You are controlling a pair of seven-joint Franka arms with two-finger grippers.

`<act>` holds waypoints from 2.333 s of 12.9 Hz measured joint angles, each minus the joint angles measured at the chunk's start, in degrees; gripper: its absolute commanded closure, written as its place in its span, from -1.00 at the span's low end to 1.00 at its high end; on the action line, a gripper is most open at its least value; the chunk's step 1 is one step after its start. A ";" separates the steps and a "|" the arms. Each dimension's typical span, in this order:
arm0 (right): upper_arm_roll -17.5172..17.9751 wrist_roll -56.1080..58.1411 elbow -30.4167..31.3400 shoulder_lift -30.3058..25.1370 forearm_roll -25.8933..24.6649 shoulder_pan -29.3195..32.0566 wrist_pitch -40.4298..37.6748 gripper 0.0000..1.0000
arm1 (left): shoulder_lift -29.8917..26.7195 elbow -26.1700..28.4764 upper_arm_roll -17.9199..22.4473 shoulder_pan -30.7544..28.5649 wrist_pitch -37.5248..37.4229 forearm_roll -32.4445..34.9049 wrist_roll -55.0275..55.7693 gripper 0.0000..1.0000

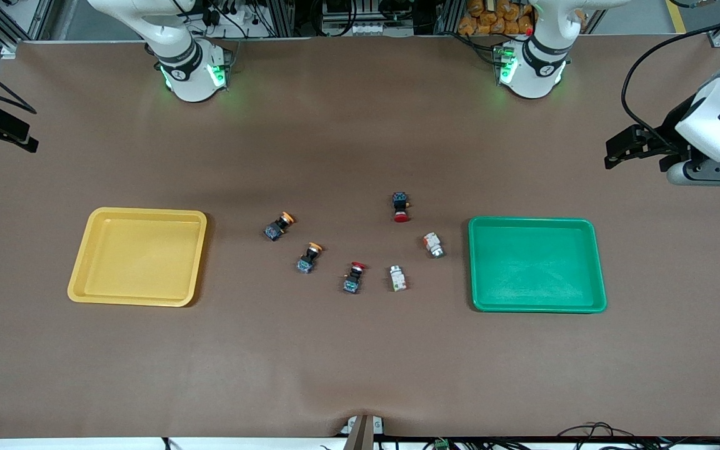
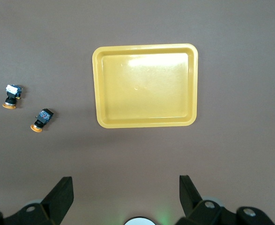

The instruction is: Place green and yellow buttons in trays

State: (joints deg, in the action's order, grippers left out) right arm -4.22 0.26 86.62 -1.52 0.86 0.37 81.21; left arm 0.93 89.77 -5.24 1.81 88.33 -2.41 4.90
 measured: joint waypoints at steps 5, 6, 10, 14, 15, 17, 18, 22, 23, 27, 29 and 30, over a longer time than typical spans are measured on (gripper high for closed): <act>0.00 0.01 0.00 0.00 0.00 -0.01 -0.01 -1.00 | 0.04 -0.02 0.04 -0.01 0.00 1.14 -0.05 -1.00; 0.00 0.01 0.00 0.01 0.00 -0.01 -0.03 -1.00 | 0.18 -0.02 0.07 -0.02 0.00 1.15 -0.05 -1.00; 0.00 0.01 0.01 0.03 0.00 -0.01 -0.03 -1.00 | 3.22 0.01 0.02 0.36 -0.01 1.75 -0.08 -1.00; 0.01 0.00 0.02 0.26 0.04 -0.01 0.11 -1.00 | 10.97 -2.43 -0.29 1.23 2.36 4.95 0.33 -1.00; 0.06 0.00 0.05 0.71 0.07 -0.08 0.16 -1.00 | 12.85 -3.25 -0.36 1.39 4.11 4.96 0.77 -1.00; 0.27 0.00 0.13 3.00 0.09 -1.11 0.51 -1.00 | 16.03 -4.11 -0.46 1.47 8.09 3.92 1.47 -1.00; 0.33 -0.04 0.07 4.77 0.09 -2.12 1.03 -1.00 | 17.62 -4.20 -0.48 1.53 10.36 2.97 1.71 -1.00; 0.48 -0.11 -1.49 13.05 0.09 -5.62 4.92 -1.00 | 24.58 -4.37 -0.66 8.00 20.22 2.34 14.25 -1.00; 0.50 -0.11 -1.70 15.19 0.09 -6.60 6.49 -1.00 | 26.16 -4.41 -0.75 10.17 22.23 2.33 18.52 -1.00; 0.58 -0.15 -2.11 23.97 0.19 -9.15 13.23 -1.00 | 31.54 -4.58 -0.77 16.27 28.52 2.32 31.26 -1.00; 0.64 -0.15 -2.27 27.19 0.50 -10.36 15.92 -1.00 | 34.03 -4.55 -0.78 18.05 30.70 2.32 34.83 -1.00; 0.67 -0.15 -2.35 28.58 0.68 -11.17 17.01 -1.00 | 35.03 -4.40 -0.78 18.46 31.04 2.32 35.48 -1.00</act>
State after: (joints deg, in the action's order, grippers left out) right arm -3.55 0.12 84.26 27.06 1.54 -10.79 98.23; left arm 35.95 85.37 -6.03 20.27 119.37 -0.09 40.39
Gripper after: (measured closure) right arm 0.000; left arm 0.000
